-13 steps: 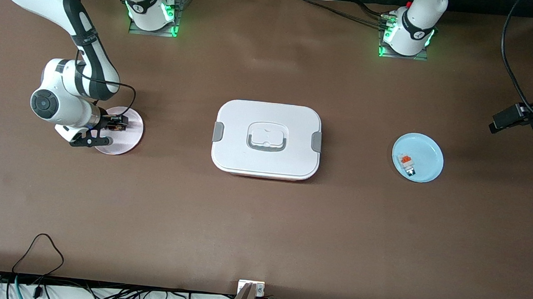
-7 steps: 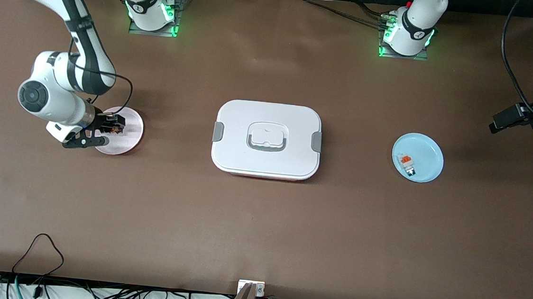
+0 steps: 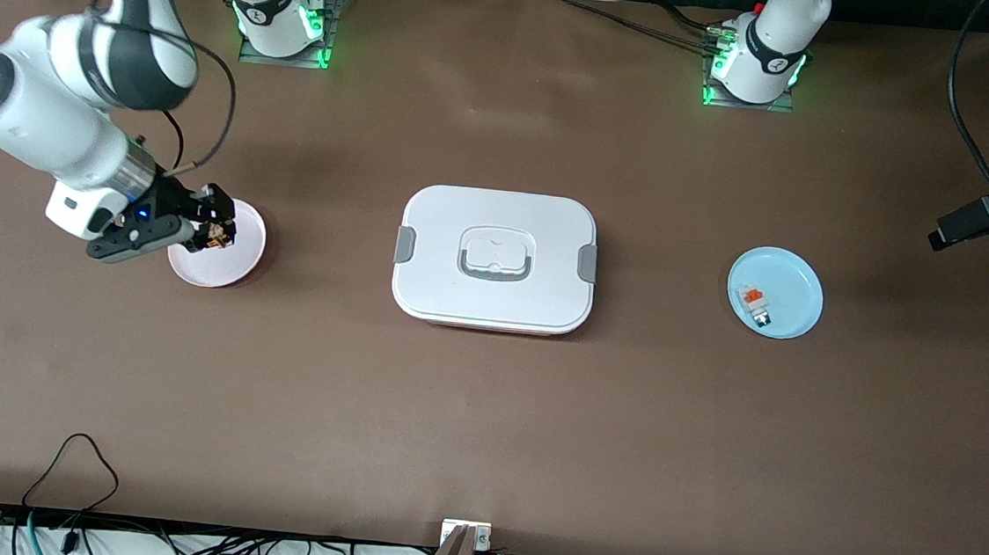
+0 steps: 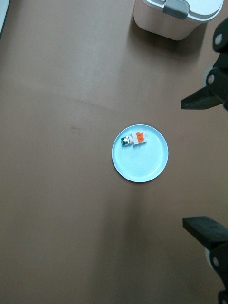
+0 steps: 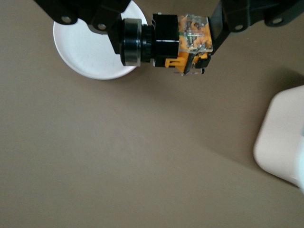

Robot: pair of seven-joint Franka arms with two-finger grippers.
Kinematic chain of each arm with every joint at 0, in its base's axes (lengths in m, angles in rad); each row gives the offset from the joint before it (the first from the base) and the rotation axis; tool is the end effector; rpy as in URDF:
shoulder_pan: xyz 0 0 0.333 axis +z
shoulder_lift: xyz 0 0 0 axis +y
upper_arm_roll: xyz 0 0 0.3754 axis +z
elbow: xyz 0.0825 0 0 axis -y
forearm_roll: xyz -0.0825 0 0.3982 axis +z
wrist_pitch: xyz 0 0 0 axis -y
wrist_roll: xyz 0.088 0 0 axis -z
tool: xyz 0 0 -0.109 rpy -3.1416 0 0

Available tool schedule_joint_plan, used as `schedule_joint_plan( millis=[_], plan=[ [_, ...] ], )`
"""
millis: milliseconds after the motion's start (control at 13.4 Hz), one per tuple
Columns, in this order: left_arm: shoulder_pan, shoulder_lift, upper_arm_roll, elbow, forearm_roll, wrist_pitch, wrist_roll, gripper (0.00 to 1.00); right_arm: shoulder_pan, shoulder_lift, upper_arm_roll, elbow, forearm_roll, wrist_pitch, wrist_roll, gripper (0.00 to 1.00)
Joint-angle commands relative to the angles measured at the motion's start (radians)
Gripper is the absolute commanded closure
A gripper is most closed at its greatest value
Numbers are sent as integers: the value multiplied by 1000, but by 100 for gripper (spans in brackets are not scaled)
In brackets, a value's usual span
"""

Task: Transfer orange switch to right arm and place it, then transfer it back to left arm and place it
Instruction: 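Lift the orange-black switch with the right gripper and carry it over the box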

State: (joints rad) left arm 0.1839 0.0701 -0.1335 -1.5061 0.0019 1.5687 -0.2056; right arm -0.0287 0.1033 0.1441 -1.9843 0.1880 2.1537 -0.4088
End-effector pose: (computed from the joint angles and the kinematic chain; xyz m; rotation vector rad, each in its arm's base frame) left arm 0.5933 0.0335 0.6727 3.1090 0.4006 -0.0116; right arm 0.5983 0.0748 0.4713 -2.9083 -0.6267 -0.1360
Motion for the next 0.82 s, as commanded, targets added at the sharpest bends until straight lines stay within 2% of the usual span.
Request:
schedule_joint_plan(
  millis=[0, 223, 372, 447, 596, 745],
  plan=[
    [5, 10, -5, 26, -2, -12, 6, 1, -7, -17, 47, 57, 76, -31, -117, 76],
    [19, 14, 0, 27, -3, -12, 6, 1, -5, -22, 100, 114, 241, -29, -291, 76],
    [23, 14, -1, 27, -2, -12, 5, 1, -5, -22, 129, 114, 483, -17, -510, 76],
    [25, 14, -1, 27, -2, -12, 5, 1, -7, -19, 133, 114, 574, -17, -629, 76],
    [23, 19, 2, 29, -2, -12, 2, 1, -5, 2, 170, 113, 729, -27, -870, 76],
    [25, 57, 2, 79, 12, -15, 0, 1, -2, 19, 193, 111, 841, -43, -955, 76]
  ],
)
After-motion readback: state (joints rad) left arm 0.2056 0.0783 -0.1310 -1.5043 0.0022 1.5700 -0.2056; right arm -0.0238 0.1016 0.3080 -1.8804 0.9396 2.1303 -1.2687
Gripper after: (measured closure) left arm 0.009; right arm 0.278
